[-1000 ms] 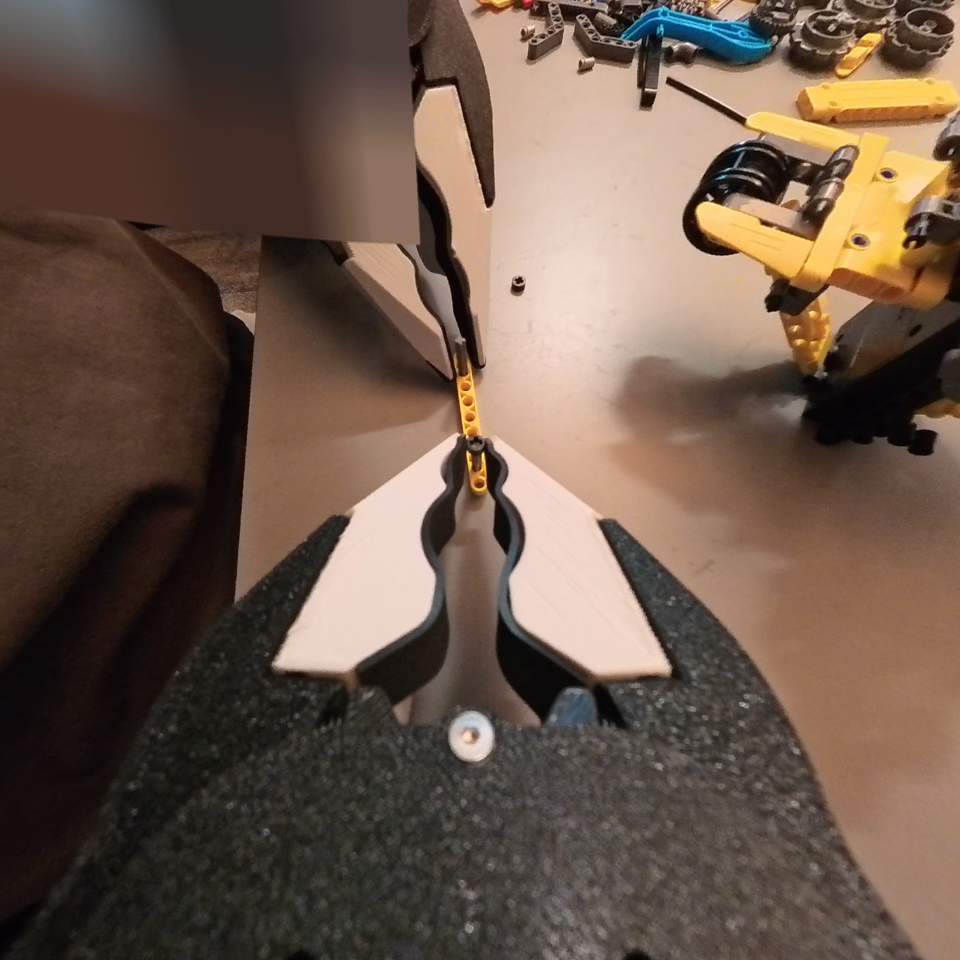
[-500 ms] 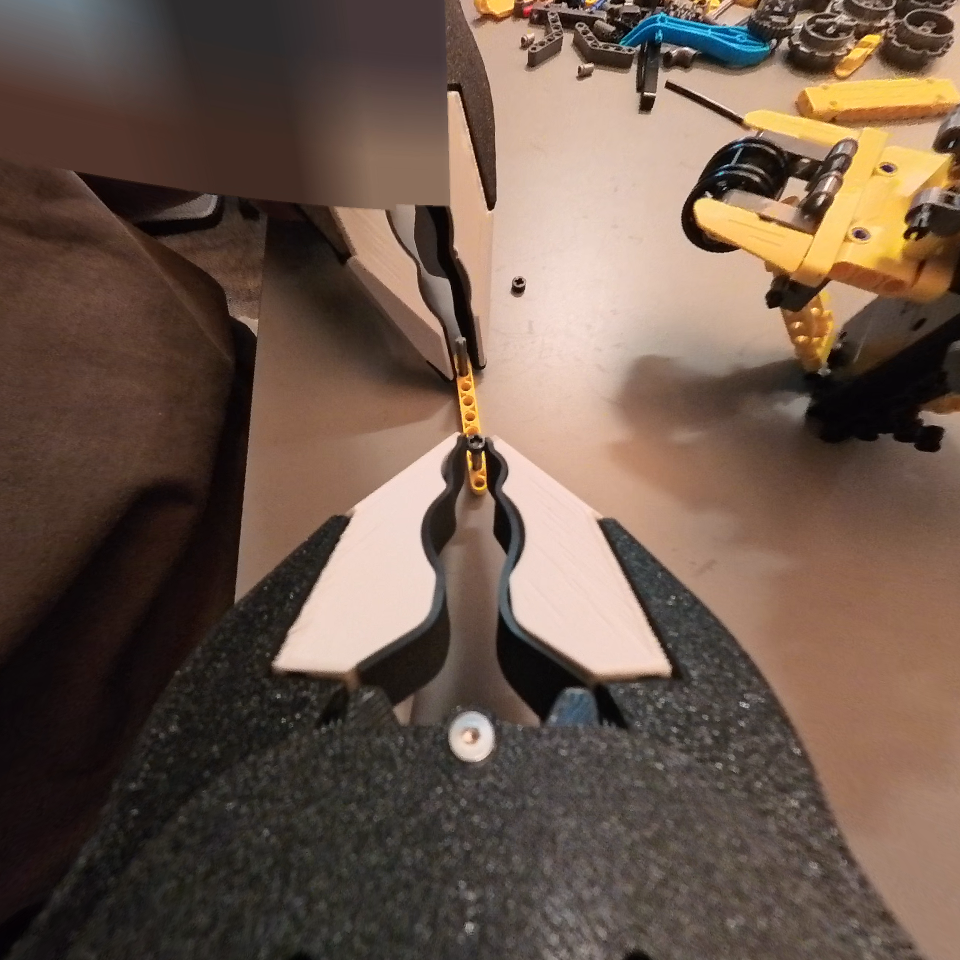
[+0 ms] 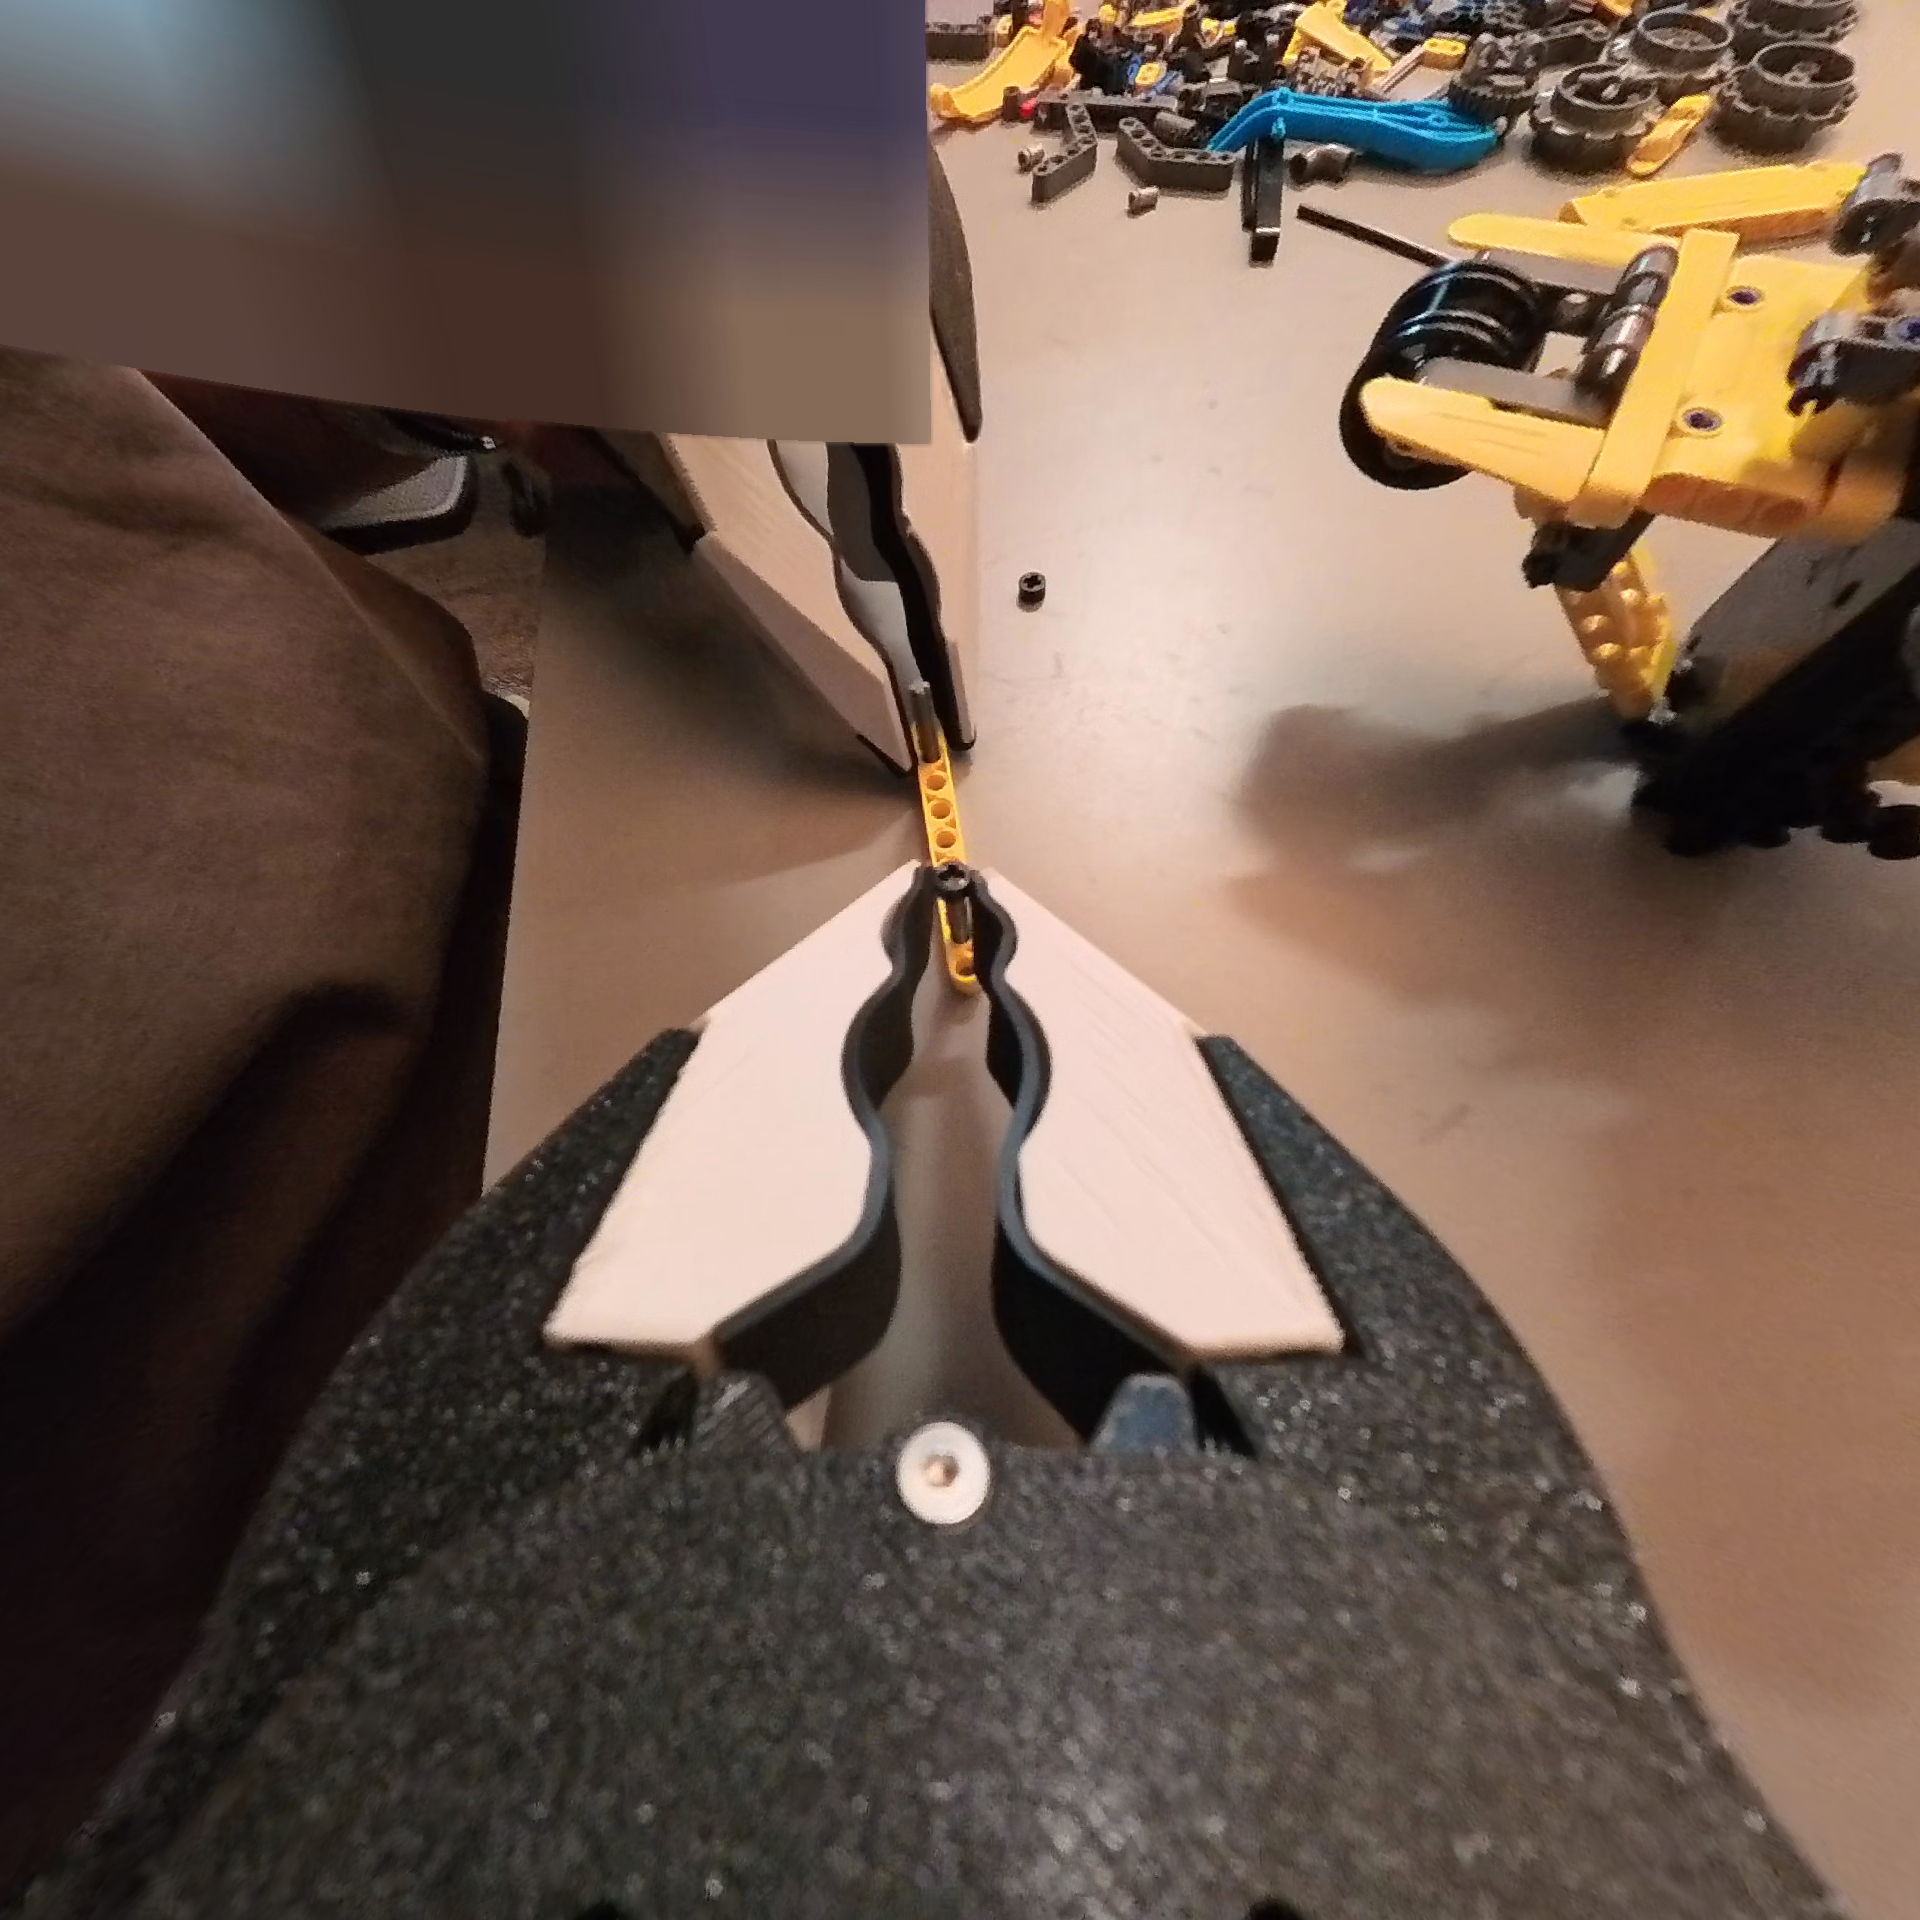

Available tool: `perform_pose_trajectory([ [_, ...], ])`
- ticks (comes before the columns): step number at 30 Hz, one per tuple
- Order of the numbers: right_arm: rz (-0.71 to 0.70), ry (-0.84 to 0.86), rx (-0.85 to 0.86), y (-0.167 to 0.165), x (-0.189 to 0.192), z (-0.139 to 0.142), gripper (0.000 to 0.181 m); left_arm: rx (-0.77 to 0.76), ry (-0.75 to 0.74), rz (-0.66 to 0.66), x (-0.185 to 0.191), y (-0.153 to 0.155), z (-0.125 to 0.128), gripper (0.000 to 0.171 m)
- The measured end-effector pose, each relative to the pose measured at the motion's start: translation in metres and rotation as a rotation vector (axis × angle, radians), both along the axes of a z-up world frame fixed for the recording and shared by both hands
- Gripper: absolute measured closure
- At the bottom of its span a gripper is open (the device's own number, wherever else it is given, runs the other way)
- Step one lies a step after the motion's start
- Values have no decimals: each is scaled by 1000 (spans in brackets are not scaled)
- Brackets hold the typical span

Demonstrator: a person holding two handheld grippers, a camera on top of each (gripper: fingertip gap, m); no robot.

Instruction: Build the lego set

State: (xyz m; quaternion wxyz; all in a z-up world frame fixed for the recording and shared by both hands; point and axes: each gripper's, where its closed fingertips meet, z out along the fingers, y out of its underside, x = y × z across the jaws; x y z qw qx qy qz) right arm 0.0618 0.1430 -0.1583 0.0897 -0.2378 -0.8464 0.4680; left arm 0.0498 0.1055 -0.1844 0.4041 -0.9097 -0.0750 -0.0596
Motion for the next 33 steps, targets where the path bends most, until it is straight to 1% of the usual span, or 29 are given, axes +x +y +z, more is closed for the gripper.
perform_pose_trajectory([
  [10, -15, -10, 1, 0, 0, -1, 175, 0, -10, 0, 0, 0, 0, 163],
  [15, -18, 9, 35, -1, 0, -2, 175, 0, -10, 1, 0, 0, 0, 163],
  [20, -15, -7, 23, 0, 1, -1, 175, -1, -9, 1, 0, 0, 0, 163],
  [23, -17, 24, 24, 0, 0, 0, 174, -3, -7, -1, 0, 0, -1, 162],
  [26, -42, 20, 39, 6, -2, -4, 175, -10, 16, 4, -1, 0, -1, 163],
  [28, -46, 26, 81, 11, -2, -9, 170, -15, 35, 7, -1, 0, -2, 164],
  [30, -53, 42, 76, 11, -1, -7, 165, -17, 42, 7, -1, 0, -2, 164],
  [33, -75, 60, 67, 12, -4, -4, 164, -15, 32, 6, -1, 0, -2, 165],
])
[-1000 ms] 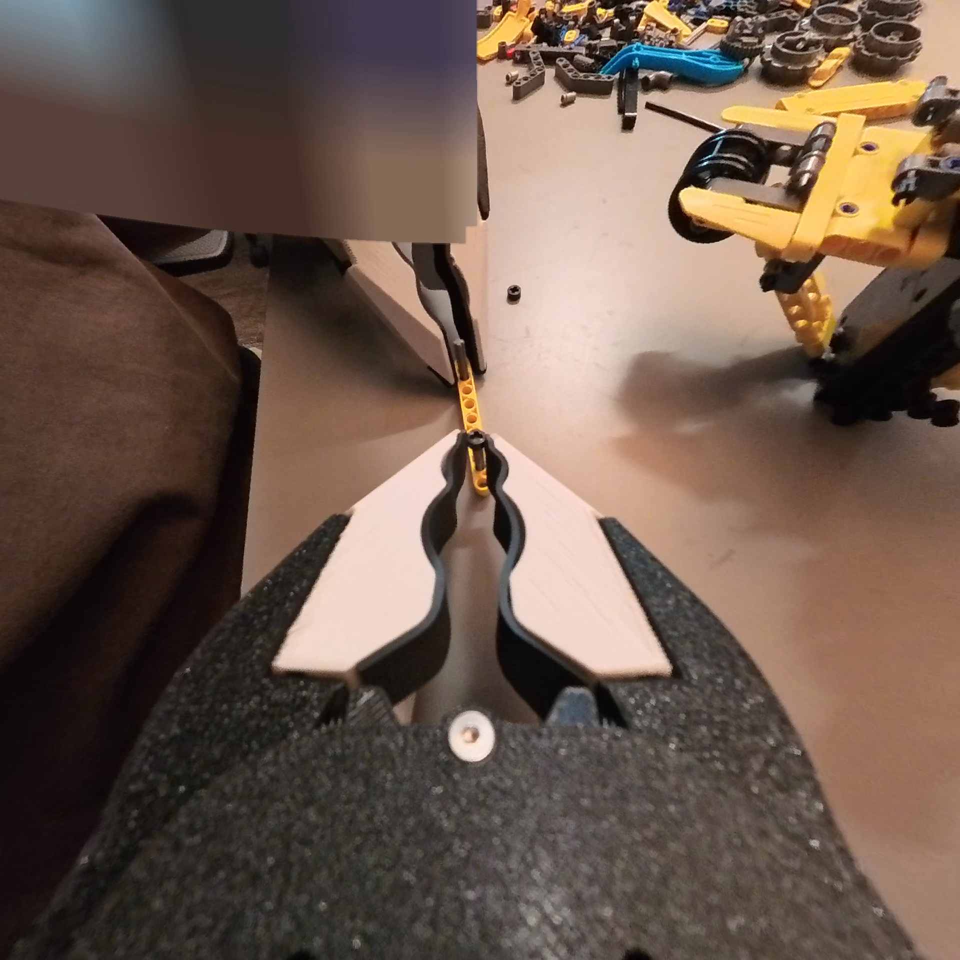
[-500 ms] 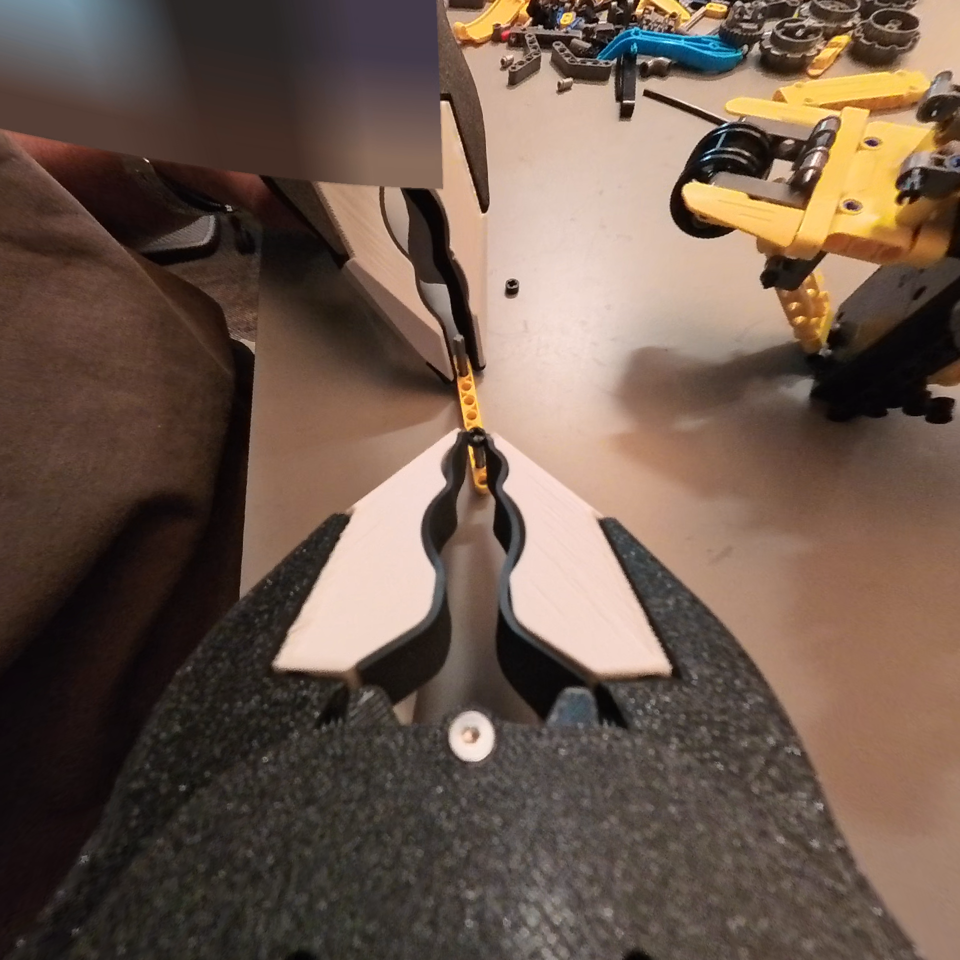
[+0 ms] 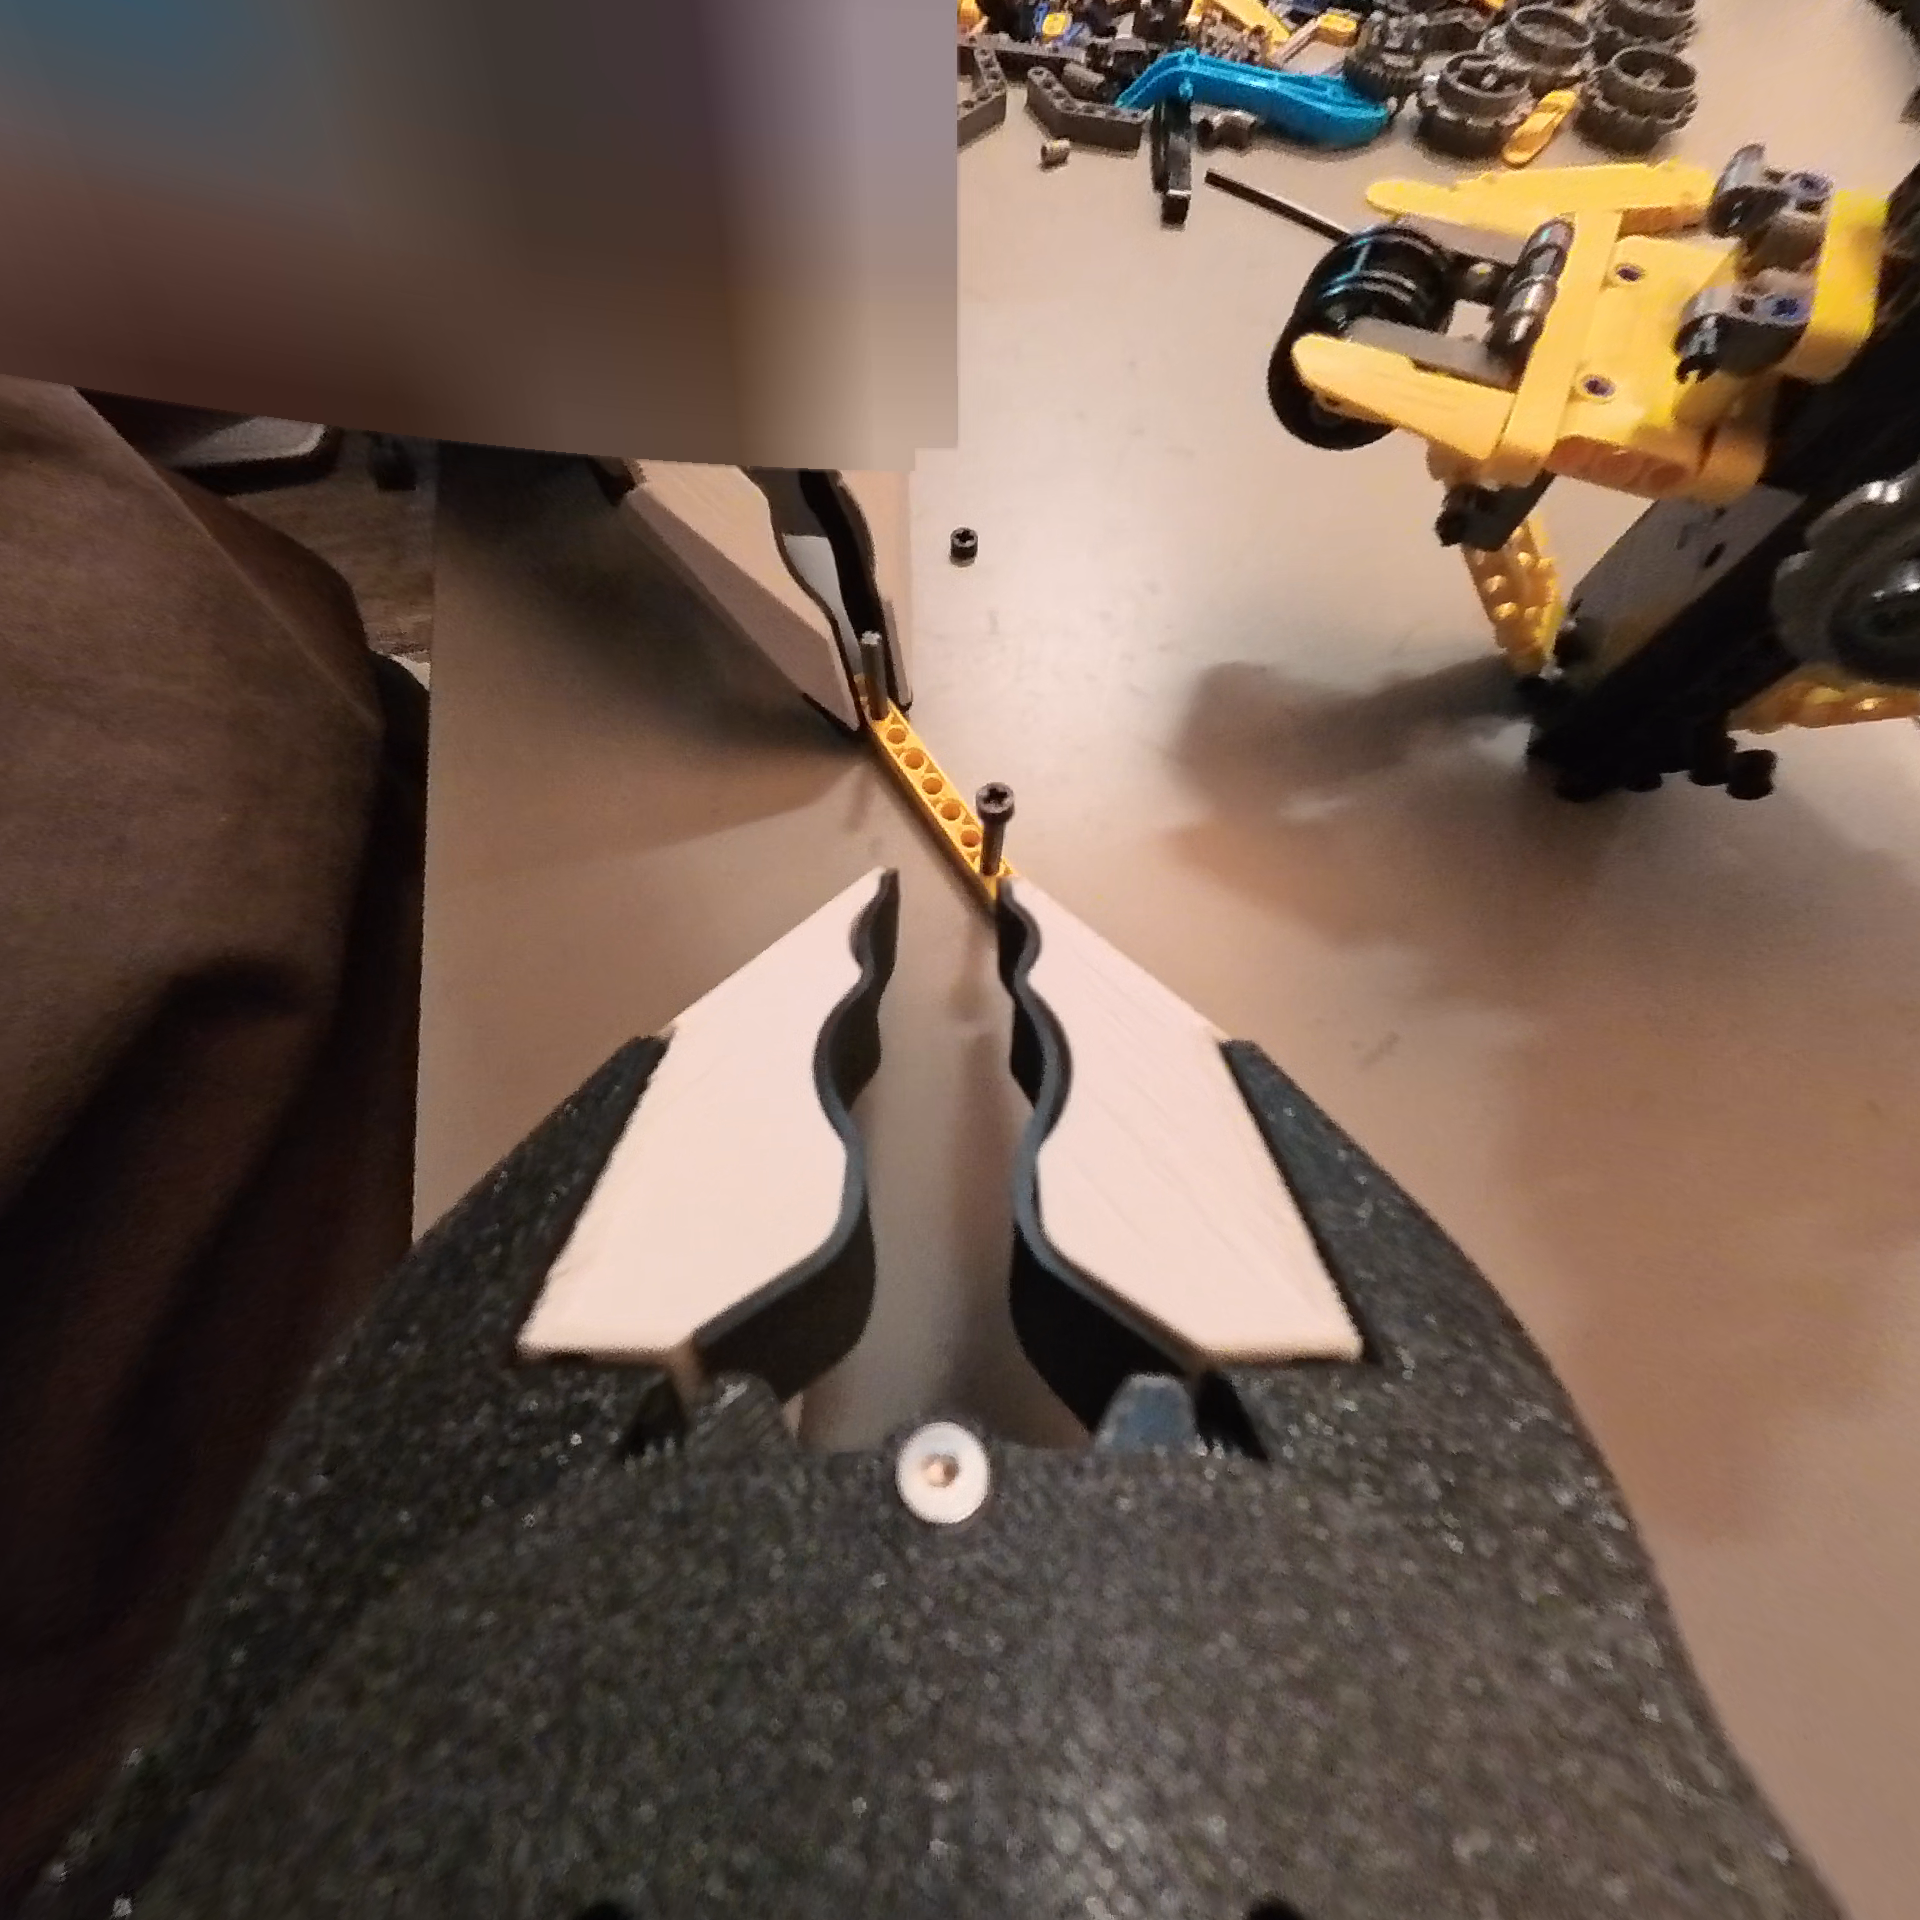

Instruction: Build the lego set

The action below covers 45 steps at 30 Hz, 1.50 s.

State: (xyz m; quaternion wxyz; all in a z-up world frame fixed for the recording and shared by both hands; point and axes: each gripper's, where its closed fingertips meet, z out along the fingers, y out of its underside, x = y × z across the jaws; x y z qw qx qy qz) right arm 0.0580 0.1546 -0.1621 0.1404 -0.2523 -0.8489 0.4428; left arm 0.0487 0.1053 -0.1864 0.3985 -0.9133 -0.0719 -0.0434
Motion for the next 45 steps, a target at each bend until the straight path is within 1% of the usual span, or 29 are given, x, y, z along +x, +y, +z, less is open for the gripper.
perform_pose_trajectory([
  [4, -29, 35, -49, -5, -6, 11, 163, 0, -3, -1, 0, 0, 0, 165],
  [6, -36, 64, -54, -8, -9, 16, 168, 0, 0, -1, 0, 0, 0, 165],
  [9, -42, 104, -5, -9, -13, 15, 175, 0, 0, -1, 0, 0, 0, 165],
  [11, -43, 112, 13, -8, -15, 13, 176, -1, 1, -1, 0, 0, 0, 165],
  [15, -48, 98, -6, -8, -16, 10, 176, 0, -2, -1, 0, 0, 0, 165],
  [18, -53, 99, -5, -6, -16, 10, 181, 0, -3, -1, 0, 0, 0, 165],
  [24, -47, 126, 20, -8, -16, 9, 181, 0, -8, -1, 0, 0, 0, 165],
  [30, -65, 68, -16, -6, -17, 9, 181, -1, -5, 0, 0, 0, 0, 165],
  [34, -75, 79, -5, -7, -17, 8, 181, 0, -17, 2, 0, 0, 0, 165],
  [39, -88, 35, -38, -5, -16, 8, 181, 0, -16, 3, 0, 0, 0, 165],
  [45, -100, 77, -5, -5, -17, 8, 181, -1, -13, 7, -1, 0, 0, 165],
])
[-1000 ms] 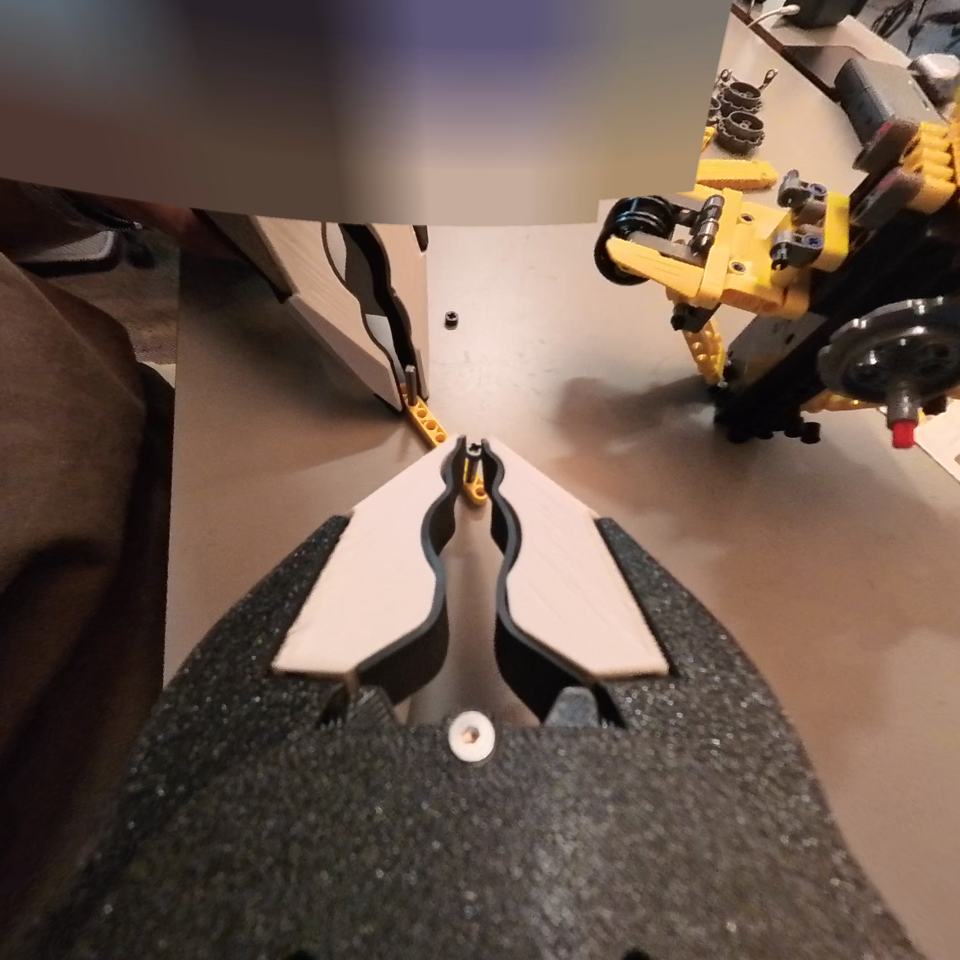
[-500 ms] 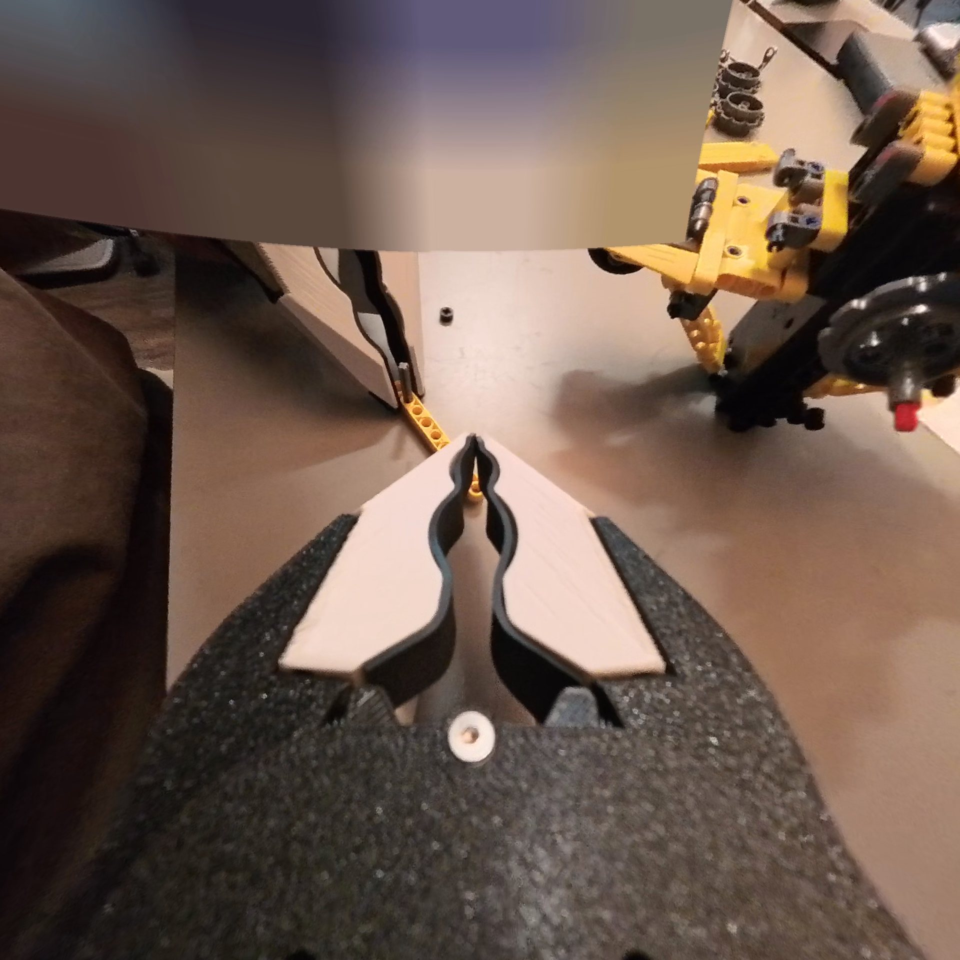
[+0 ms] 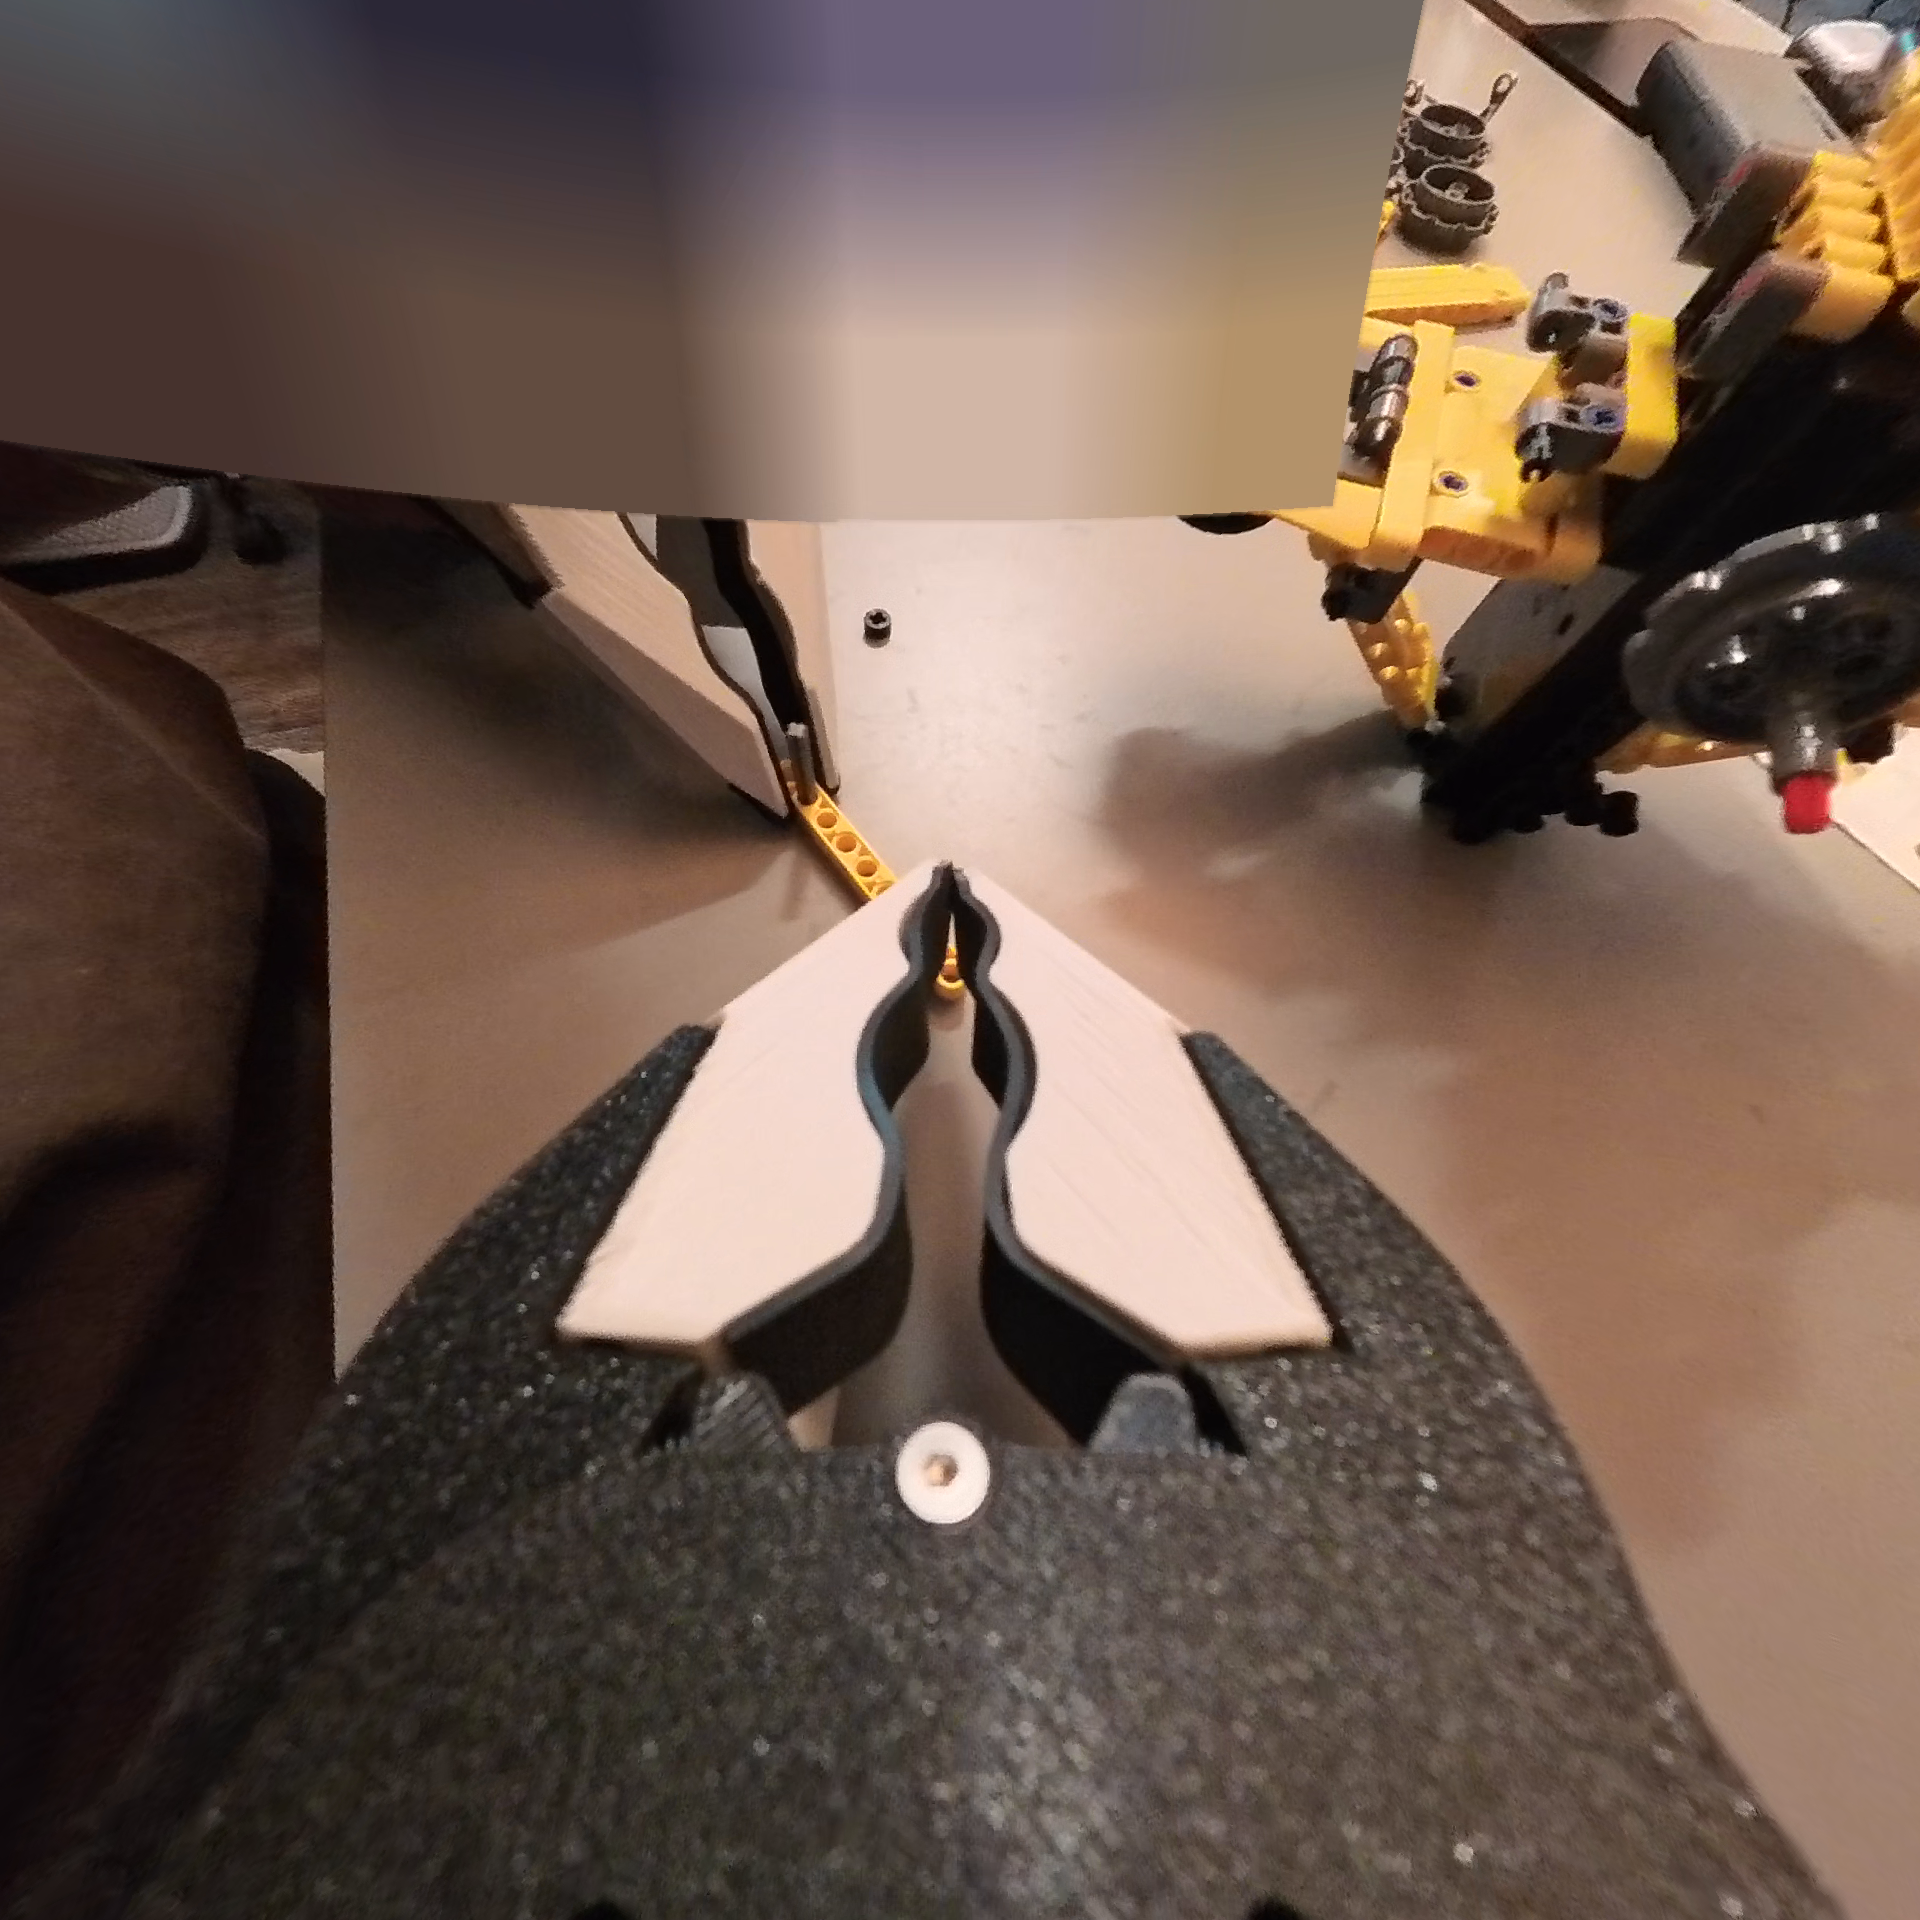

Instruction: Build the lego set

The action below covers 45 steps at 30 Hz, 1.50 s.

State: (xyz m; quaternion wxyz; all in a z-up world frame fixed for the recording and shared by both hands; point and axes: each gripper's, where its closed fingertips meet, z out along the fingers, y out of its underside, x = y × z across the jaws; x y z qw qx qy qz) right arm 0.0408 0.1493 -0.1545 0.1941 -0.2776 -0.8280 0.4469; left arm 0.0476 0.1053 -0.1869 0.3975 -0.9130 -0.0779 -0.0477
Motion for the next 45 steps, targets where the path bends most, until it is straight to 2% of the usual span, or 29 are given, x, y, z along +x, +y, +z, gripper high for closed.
perform_pose_trajectory([
  [12, -134, 167, 149, 0, -2, 1, 181, 3, -42, 16, 0, 0, 0, 165],
  [19, -217, 130, 126, 2, -3, 0, 181, 5, -54, 21, 0, 0, 0, 165],
  [22, -237, 73, 91, 3, -3, -3, 181, 5, -59, 21, 0, 0, 0, 165],
  [26, -232, 85, 99, 1, -4, -2, 181, 5, -51, 20, 0, 0, 0, 165],
  [29, -232, 38, 40, 4, -6, 0, 181, 2, -37, 22, 0, 0, 0, 165],
  [31, -251, 70, 6, 11, -11, 9, 180, 0, -24, 22, 0, 0, 0, 165],
  [33, -229, 109, 14, 16, -12, 17, 171, -1, -14, 21, 0, 0, 0, 165],
  [36, -156, 45, 93, 13, -11, 10, 164, -1, -10, 21, 0, 0, 0, 165],
  [39, -67, -63, 165, 5, -6, 0, 167, -1, -12, 21, 0, 0, 0, 165],
  [45, 20, -111, 272, -1, -8, 9, 172, -1, -17, 21, 0, 0, 0, 165],
])
